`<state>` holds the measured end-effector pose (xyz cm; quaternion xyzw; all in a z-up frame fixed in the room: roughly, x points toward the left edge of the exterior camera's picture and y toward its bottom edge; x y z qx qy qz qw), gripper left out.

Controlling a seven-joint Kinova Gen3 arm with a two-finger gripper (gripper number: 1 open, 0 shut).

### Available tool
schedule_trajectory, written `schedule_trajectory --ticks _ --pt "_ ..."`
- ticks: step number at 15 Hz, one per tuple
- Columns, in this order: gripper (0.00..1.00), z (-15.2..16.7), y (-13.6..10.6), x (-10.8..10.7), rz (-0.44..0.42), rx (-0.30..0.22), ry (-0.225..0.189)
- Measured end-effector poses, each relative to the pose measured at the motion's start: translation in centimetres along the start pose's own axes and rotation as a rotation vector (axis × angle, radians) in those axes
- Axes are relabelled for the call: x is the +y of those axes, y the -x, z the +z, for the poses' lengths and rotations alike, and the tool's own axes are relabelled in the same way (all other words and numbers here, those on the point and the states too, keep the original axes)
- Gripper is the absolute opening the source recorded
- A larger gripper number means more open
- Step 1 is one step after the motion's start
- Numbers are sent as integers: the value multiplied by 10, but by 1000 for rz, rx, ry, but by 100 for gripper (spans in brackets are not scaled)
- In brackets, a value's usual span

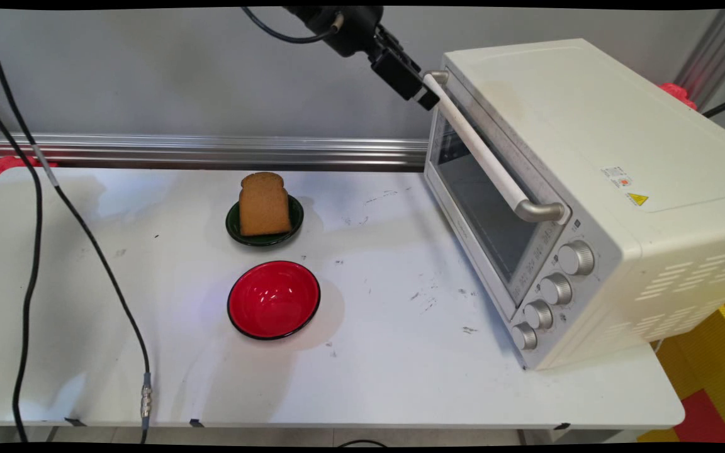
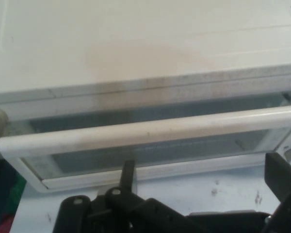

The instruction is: Open the oven

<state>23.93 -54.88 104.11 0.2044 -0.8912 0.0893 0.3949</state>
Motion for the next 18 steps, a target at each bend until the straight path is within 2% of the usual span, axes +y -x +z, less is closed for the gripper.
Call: schedule_trajectory --ticks 1,2,18 --pt "100 1 -2 -1 1 1 2" --pt "0 2 -3 -1 3 4 4" --pt "0 23 -7 -4 -5 29 28"
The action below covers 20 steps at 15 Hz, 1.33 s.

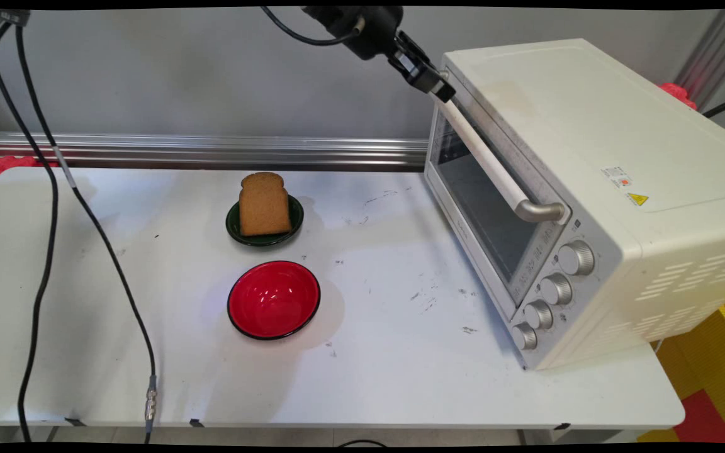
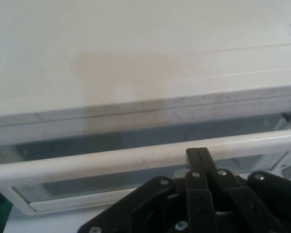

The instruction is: Open the oven

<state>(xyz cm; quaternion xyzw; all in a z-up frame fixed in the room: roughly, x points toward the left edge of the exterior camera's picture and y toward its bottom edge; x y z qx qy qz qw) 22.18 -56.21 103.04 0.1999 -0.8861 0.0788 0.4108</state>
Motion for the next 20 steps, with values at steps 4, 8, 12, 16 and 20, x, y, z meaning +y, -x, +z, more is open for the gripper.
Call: schedule_trajectory --ticks 4,8,12,16,20 --pt "0 13 -2 0 -6 14 10" --pt "0 26 -4 0 -9 29 19" --pt "0 40 -4 0 -5 40 30" --pt "0 49 -3 0 3 46 40" --pt "0 56 0 1 12 47 48"
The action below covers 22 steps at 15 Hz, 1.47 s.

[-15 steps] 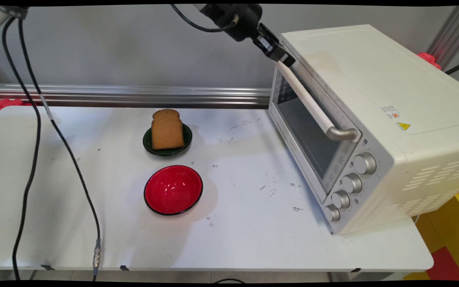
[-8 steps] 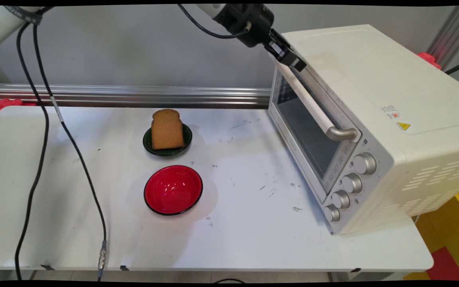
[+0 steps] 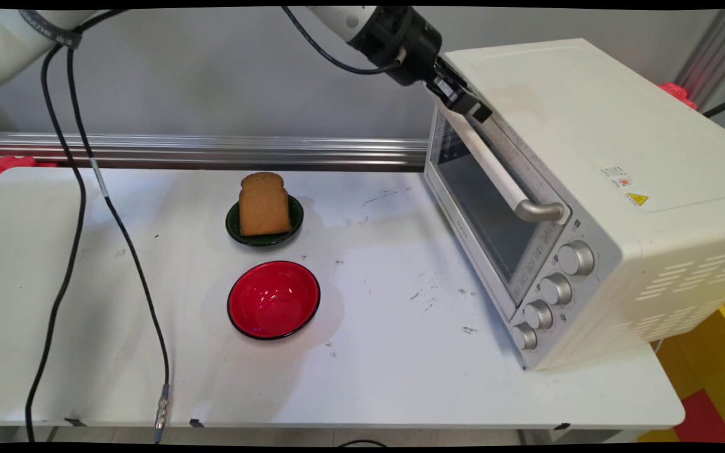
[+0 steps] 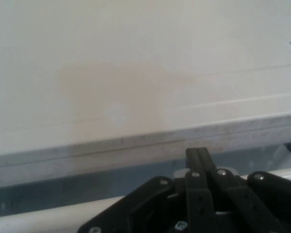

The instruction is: Open the oven

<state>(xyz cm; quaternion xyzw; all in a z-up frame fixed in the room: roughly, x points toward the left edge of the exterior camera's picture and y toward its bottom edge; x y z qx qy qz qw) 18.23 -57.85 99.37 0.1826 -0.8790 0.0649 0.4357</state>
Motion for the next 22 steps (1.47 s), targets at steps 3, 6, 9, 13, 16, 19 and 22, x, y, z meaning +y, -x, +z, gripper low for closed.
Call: schedule_trajectory --ticks 3,6,9,13,16,19,22 --pt "0 5 3 0 7 0 6" --pt "0 11 6 -1 14 5 7" --pt "0 15 7 -1 18 9 8" --pt "0 20 10 -2 24 13 8" --pt "0 23 13 -4 29 15 6" --pt "0 26 16 -5 32 15 5" --pt "0 28 20 -5 35 11 5"
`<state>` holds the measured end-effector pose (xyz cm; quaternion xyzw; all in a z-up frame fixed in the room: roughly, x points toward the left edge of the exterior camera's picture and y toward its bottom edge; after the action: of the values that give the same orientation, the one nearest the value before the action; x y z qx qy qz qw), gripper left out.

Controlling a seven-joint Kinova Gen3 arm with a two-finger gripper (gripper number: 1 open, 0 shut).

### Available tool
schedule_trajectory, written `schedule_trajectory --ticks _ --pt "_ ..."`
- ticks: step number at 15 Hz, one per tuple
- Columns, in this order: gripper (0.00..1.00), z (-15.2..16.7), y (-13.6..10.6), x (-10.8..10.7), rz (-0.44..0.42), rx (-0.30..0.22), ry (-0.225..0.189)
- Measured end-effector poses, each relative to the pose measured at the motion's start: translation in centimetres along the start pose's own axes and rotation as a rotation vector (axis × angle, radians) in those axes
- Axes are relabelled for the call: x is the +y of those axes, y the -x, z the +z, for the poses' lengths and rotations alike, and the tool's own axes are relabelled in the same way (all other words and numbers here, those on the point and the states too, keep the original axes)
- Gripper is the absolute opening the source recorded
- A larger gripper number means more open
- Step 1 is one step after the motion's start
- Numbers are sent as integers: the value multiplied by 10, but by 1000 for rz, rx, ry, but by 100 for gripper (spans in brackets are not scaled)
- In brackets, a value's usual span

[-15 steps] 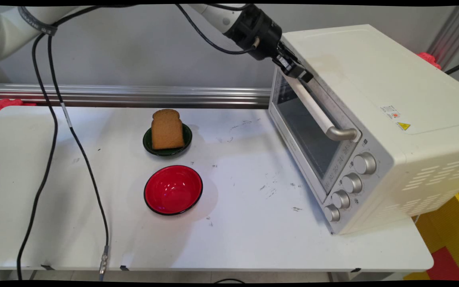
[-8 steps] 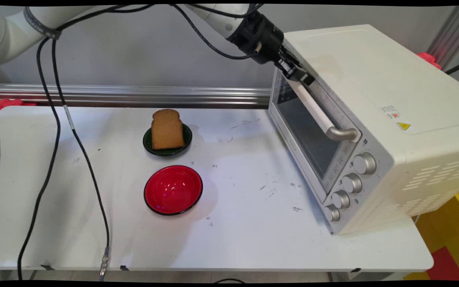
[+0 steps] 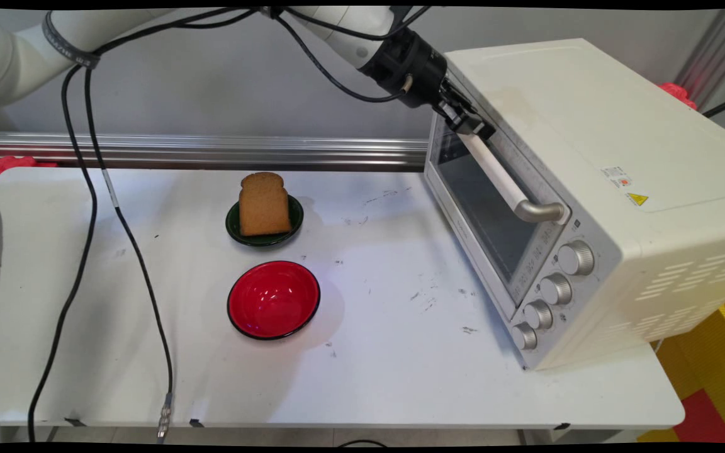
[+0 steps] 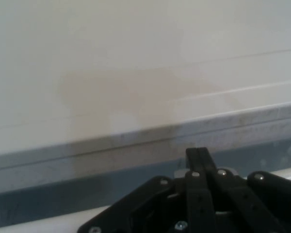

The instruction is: Open the oven

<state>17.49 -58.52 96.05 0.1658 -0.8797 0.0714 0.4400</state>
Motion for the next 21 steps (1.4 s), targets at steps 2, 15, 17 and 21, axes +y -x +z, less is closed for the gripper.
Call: schedule_trajectory --ticks 2,15,17,21 --pt "0 0 3 1 2 -5 2" --pt "0 -24 41 5 3 -93 16" --pt "0 -31 51 5 -2 -115 18" --pt "0 -42 71 7 -13 -153 24"
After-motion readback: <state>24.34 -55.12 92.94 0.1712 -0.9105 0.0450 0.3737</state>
